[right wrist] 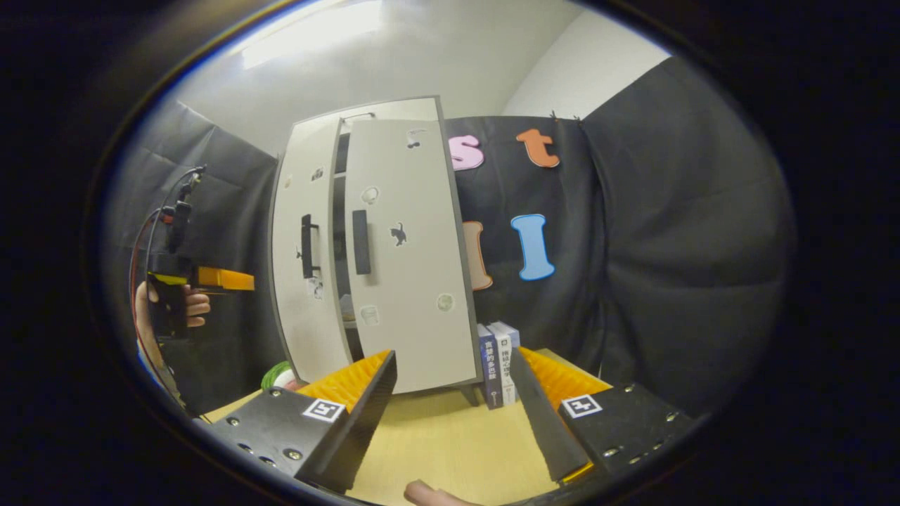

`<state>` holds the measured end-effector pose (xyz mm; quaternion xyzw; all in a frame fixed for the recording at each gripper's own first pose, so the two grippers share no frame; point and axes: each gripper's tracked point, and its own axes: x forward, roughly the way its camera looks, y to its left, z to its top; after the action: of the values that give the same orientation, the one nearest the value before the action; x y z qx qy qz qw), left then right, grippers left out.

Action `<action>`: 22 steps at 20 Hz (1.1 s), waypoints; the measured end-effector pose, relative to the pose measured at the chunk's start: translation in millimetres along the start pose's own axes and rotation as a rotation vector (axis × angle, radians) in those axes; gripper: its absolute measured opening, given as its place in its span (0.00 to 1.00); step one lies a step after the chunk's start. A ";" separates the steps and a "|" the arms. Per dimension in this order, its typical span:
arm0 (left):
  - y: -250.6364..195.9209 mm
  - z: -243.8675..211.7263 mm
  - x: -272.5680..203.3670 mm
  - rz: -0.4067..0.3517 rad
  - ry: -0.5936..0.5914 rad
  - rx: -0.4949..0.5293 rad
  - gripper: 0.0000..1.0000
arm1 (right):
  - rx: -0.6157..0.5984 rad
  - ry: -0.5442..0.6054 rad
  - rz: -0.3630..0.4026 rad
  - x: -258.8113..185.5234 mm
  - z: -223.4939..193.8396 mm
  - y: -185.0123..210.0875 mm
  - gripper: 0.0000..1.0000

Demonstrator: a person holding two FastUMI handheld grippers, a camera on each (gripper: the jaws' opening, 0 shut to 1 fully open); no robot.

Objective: Grab one shoe with the right hand and put it into the shoe cabinet, grab the other shoe with the left hand and put it into the shoe cabinet; then close the right door with the right hand and the left door with the left hand.

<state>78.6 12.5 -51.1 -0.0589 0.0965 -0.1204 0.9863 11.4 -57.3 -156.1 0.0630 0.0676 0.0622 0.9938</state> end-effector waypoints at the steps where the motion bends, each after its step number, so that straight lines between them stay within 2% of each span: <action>1: 0.6 -0.9 -7.1 0.007 -0.003 0.003 0.95 | -0.004 -0.002 0.005 0.2 1.4 3.5 0.94; 6: -2.8 -6.0 -35.0 0.043 -0.016 -0.017 0.95 | -0.002 -0.020 0.014 -1.7 14.2 17.1 0.94; 10: -8.2 -15.0 -53.6 0.078 -0.015 0.013 0.95 | -0.010 -0.045 0.017 -6.5 24.9 25.8 0.96; 12: -12.9 -18.4 -61.8 0.102 -0.020 0.035 0.95 | -0.028 -0.055 0.012 -7.6 28.6 27.5 0.94; 15: -25.5 -16.9 -75.8 0.110 -0.058 0.075 0.95 | -0.046 -0.051 0.008 -6.8 26.6 30.6 0.93; 19: -41.0 -27.5 -93.2 0.122 -0.078 0.079 0.95 | -0.066 -0.053 0.041 -9.3 25.2 40.1 0.94; 20: -43.0 -30.8 -97.2 0.130 -0.084 0.078 0.90 | -0.071 -0.052 0.043 -9.4 24.9 41.4 0.94; 21: -46.8 -30.9 -98.3 0.128 -0.094 0.084 0.94 | -0.073 -0.051 0.046 -10.4 23.7 41.5 0.94; 22: -51.0 -32.6 -99.3 0.123 -0.100 0.087 0.90 | -0.071 -0.052 0.053 -10.4 23.4 43.3 0.94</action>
<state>-34.2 -15.0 -58.3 -0.0159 0.0451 -0.0605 0.9970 -0.4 -18.9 -126.1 0.0308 0.0379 0.0891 0.9948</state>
